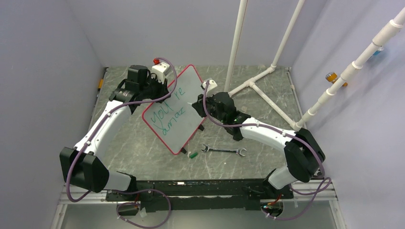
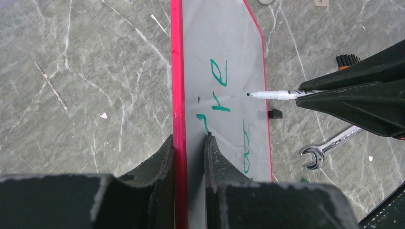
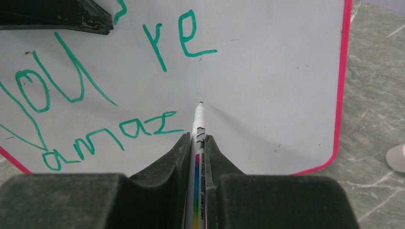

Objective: Write a sentence on the whiteboard

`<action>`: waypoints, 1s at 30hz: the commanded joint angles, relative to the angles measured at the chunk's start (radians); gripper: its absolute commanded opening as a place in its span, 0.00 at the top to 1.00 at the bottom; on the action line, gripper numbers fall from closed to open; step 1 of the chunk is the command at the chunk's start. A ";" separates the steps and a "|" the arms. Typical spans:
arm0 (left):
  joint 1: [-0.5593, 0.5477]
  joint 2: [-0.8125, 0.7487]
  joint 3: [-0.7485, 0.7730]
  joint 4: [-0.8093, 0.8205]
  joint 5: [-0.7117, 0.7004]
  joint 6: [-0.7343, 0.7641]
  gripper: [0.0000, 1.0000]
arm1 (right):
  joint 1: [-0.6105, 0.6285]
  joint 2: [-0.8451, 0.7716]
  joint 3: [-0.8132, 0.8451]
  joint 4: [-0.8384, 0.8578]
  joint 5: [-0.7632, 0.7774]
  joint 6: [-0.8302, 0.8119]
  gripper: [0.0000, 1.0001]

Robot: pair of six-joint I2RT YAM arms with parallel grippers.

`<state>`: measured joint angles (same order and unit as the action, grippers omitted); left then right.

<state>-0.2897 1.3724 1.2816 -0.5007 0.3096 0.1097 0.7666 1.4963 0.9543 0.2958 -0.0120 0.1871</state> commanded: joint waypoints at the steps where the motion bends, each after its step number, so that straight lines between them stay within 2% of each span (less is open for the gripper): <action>1: 0.006 0.033 -0.010 -0.113 -0.174 0.188 1.00 | -0.004 0.010 0.043 0.073 -0.042 0.016 1.00; 18: 0.006 0.030 -0.009 -0.113 -0.173 0.188 1.00 | -0.006 0.047 0.002 0.093 -0.051 0.023 1.00; 30: 0.007 0.026 -0.010 -0.113 -0.170 0.189 1.00 | -0.005 -0.010 -0.068 0.080 -0.032 0.027 1.00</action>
<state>-0.2882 1.3727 1.2816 -0.5034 0.3084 0.1101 0.7620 1.5200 0.9001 0.3664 -0.0555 0.2104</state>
